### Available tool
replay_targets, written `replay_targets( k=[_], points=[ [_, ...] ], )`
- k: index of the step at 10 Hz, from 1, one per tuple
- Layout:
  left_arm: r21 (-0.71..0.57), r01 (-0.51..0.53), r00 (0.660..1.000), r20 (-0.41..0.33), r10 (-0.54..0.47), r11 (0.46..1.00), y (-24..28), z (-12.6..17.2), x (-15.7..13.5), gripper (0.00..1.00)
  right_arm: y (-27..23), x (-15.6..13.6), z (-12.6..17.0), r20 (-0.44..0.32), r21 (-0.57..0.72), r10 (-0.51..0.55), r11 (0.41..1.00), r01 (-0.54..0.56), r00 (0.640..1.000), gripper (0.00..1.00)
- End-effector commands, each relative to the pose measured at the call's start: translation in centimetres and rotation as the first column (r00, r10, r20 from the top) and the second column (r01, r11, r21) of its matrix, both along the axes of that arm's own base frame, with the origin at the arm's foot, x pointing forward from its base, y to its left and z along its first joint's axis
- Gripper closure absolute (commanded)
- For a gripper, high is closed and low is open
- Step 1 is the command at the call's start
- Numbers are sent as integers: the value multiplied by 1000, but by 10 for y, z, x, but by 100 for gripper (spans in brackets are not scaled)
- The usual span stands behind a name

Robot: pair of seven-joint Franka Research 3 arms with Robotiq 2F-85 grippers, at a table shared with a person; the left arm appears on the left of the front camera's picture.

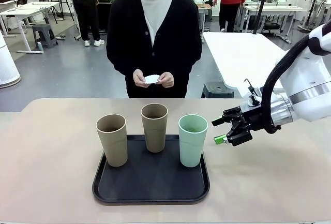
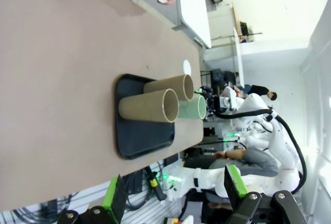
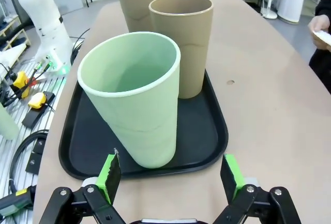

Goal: Place coasters on the table and set cups on them.
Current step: Pick up one Reusable plastic cup and place it on a coaster set by the human.

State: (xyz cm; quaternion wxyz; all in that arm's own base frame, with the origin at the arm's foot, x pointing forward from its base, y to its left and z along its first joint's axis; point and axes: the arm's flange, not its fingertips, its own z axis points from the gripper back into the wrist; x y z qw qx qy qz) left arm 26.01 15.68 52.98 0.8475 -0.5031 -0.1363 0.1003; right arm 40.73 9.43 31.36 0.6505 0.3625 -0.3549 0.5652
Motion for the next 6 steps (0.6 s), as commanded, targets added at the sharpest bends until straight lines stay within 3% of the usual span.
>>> replay_targets(
  k=[1, 6],
  points=[
    [-12, 6, 1000, 12, -5, 1000, 2, 2, -1, 0, 13, 1, -15, 30, 16, 16, 1000, -16, 999, 0],
    [-12, 6, 1000, 12, -5, 1000, 2, 2, -1, 0, -2, -14, -15, 40, 109, 103, 988, -107, 994, 0]
  ],
)
